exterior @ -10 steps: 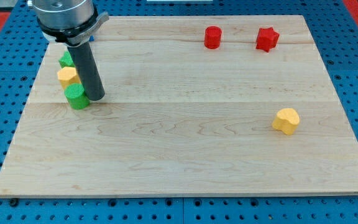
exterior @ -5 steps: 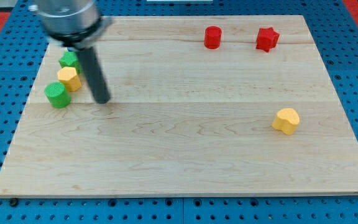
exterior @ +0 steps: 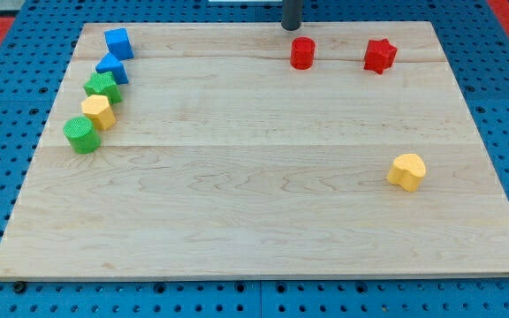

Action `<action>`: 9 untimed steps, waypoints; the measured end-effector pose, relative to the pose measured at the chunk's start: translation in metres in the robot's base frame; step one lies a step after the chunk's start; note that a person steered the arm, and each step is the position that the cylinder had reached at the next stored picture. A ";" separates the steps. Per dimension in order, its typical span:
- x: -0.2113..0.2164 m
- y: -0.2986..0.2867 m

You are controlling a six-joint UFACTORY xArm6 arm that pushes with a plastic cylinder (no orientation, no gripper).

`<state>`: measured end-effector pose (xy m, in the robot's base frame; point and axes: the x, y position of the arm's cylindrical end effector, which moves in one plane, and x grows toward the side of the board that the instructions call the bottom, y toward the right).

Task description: Push the red circle towards the bottom side of the green circle

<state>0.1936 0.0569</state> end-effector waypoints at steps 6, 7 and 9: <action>0.148 -0.060; 0.149 -0.085; 0.203 -0.193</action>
<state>0.3965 -0.1356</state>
